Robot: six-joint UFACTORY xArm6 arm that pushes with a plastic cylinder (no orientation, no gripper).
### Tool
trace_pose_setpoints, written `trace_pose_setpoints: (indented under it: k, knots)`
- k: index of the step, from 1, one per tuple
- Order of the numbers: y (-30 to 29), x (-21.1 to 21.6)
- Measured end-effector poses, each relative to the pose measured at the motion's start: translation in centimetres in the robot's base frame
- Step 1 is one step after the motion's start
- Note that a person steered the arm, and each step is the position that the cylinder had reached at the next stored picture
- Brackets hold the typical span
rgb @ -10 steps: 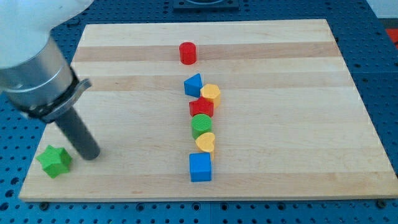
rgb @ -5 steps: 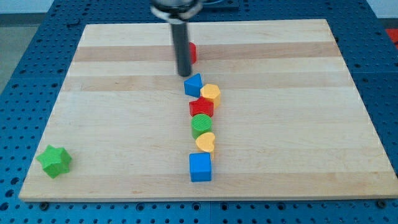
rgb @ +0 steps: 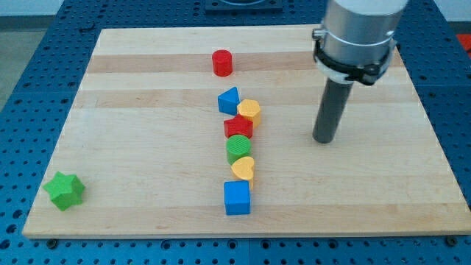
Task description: Slide green circle towards bottom left
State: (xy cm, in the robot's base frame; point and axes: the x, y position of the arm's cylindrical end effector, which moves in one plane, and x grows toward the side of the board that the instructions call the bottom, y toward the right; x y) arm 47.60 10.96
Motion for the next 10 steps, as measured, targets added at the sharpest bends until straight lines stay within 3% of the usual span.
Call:
trace_pose_setpoints:
  k: [5,10]
  knots:
    - [-17.3,3.4]
    - [-17.0,10.5]
